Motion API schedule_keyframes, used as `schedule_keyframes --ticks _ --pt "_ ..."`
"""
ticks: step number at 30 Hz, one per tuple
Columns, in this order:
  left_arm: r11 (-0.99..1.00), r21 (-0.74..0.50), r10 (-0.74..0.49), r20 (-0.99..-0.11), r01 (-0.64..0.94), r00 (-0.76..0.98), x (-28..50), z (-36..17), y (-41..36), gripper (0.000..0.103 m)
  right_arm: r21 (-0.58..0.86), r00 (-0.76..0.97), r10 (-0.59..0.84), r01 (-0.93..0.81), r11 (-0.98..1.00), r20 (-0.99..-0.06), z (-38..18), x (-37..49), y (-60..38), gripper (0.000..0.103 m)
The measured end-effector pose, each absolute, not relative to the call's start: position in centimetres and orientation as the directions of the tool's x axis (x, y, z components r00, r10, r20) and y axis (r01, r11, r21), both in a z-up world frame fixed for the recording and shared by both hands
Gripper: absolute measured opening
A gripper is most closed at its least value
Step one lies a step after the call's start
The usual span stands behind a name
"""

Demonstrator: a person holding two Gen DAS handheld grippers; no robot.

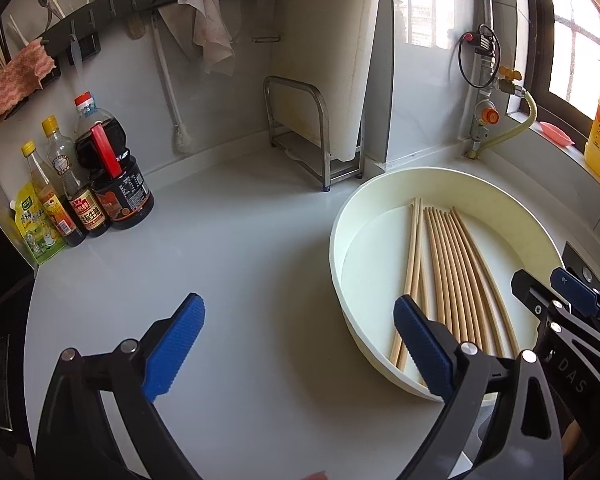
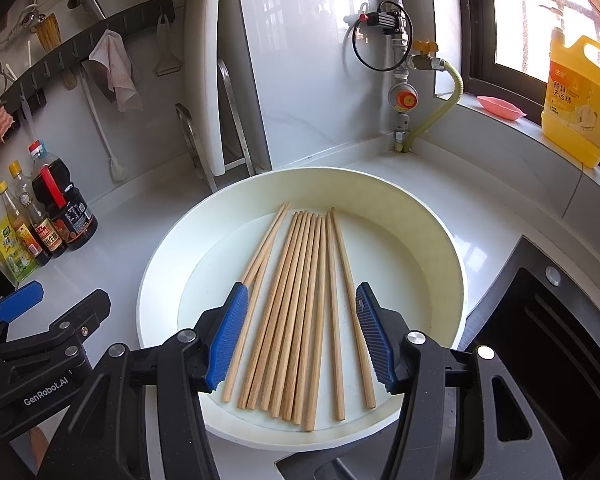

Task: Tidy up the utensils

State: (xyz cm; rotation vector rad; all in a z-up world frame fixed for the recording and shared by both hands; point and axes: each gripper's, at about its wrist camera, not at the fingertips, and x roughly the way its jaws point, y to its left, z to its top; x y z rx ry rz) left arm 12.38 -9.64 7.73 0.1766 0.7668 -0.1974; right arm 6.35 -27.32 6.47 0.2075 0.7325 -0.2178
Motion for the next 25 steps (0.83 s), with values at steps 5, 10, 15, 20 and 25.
schedule_keyframes --ticks 5,10,15,20,25 --pt "0.966 0.093 -0.109 -0.699 0.242 0.706 12.35 7.72 -9.73 0.094 0.106 0.720 -0.123 0.264 0.959 -0.683 6.36 6.53 -27.24 0.054" --pt "0.966 0.079 -0.121 -0.702 0.245 0.702 12.39 7.74 -9.64 0.095 0.107 0.720 -0.123 0.265 0.958 -0.683 6.33 6.55 -27.28 0.054" --pt "0.964 0.078 -0.126 -0.704 0.253 0.699 12.34 7.70 -9.72 0.095 0.106 0.720 -0.122 0.263 0.959 -0.684 6.29 6.54 -27.25 0.054" --pt "0.964 0.083 -0.122 -0.709 0.254 0.695 12.24 7.63 -9.88 0.096 0.106 0.721 -0.123 0.265 0.958 -0.682 6.27 6.49 -27.21 0.055" --pt "0.964 0.081 -0.122 -0.708 0.252 0.696 12.28 7.69 -9.78 0.096 0.104 0.723 -0.129 0.268 0.958 -0.679 6.23 6.46 -27.23 0.056"
